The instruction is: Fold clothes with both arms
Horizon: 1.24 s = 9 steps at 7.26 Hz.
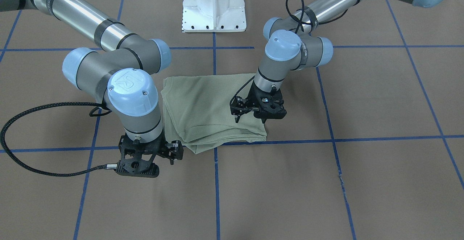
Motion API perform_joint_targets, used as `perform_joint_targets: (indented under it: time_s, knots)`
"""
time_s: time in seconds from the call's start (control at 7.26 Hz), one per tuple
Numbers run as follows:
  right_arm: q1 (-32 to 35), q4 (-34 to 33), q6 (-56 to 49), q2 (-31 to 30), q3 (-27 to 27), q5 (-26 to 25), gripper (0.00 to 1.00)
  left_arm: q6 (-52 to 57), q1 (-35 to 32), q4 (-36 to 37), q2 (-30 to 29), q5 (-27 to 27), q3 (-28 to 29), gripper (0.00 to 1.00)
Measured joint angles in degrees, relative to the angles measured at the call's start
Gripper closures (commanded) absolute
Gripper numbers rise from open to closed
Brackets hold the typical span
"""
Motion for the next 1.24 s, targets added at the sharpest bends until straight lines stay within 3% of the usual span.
perform_joint_targets:
  time_s: [0.96,1.24]
  knots:
    - [-0.1,0.94,0.06,-1.41,1.29,-0.09,0.0,4.06,-0.31,0.24,-1.17,7.4,5.19,0.0]
    - [0.47,3.33,-1.62,-3.12,1.31,1.01,0.0,7.96,-4.63,0.54,-1.36,5.23,5.65,0.0]
